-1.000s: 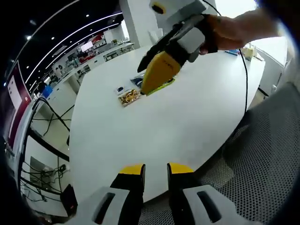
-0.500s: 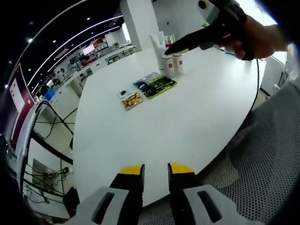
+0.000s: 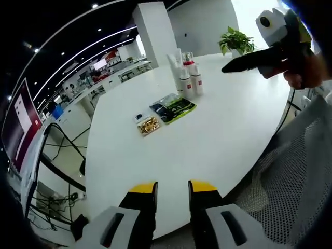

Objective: Arrange the skincare products in the storage area until every visible bottle or jar stands upright without overlapping.

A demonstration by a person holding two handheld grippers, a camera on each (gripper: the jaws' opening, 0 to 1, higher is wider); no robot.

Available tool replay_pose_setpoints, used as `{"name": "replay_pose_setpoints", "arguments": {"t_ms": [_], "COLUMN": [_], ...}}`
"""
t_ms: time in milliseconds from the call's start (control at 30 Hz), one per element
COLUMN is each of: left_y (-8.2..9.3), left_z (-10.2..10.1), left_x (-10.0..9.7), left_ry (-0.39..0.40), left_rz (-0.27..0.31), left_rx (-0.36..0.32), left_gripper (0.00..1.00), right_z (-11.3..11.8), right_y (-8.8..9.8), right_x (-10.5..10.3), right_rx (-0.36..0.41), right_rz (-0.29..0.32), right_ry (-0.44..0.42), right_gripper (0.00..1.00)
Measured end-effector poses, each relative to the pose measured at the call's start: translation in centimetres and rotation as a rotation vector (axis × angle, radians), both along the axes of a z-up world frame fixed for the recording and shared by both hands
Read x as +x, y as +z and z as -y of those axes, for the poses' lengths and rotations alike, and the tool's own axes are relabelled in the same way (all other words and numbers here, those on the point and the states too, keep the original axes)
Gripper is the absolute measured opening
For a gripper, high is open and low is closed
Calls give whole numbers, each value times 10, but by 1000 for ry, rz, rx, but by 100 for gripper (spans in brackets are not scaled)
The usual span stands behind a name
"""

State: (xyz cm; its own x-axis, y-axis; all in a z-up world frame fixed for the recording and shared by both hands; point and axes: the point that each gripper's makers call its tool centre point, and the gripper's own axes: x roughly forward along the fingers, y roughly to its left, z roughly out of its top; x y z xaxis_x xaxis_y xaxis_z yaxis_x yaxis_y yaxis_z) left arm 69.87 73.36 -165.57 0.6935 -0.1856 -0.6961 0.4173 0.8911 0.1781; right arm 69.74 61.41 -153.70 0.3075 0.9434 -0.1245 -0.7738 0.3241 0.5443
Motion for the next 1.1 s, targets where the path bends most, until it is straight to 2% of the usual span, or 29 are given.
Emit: {"name": "replay_pose_setpoints", "arguments": {"t_ms": [67, 133, 233, 300, 433, 600, 733, 867, 967, 1100], "left_y": [6, 8, 9, 6, 9, 12, 16, 16, 18, 20], "left_z": [3, 4, 2, 1, 1, -8, -5, -3, -2, 1], "left_x": [3, 4, 6, 6, 7, 9, 9, 8, 8, 7], "left_ry": [-8, -6, 7, 13, 9, 44, 35, 33, 35, 25], "left_rz": [33, 41, 51, 41, 53, 73, 97, 86, 94, 99], "left_rx": [-20, -32, -41, -33, -28, -30, -36, -49, -63, -77], "left_gripper": [24, 25, 25, 25, 25, 25, 24, 24, 25, 25], "right_z": [4, 8, 10, 11, 7, 1, -3, -4, -3, -10], "right_y": [-8, -14, -22, -31, -30, -26, -28, -32, -29, -32], "right_x": [-9, -14, -23, -29, -30, -22, -15, -15, -12, -15], "right_rx": [-70, -124, -161, -216, -262, -274, -279, -310, -296, -304], "right_rz": [51, 114, 130, 147, 206, 209, 196, 197, 178, 175], "right_ry": [6, -1, -8, 13, 19, -3, -19, -25, -41, -16], "right_gripper": [97, 97, 97, 97, 95, 95, 97, 97, 97, 97]}}
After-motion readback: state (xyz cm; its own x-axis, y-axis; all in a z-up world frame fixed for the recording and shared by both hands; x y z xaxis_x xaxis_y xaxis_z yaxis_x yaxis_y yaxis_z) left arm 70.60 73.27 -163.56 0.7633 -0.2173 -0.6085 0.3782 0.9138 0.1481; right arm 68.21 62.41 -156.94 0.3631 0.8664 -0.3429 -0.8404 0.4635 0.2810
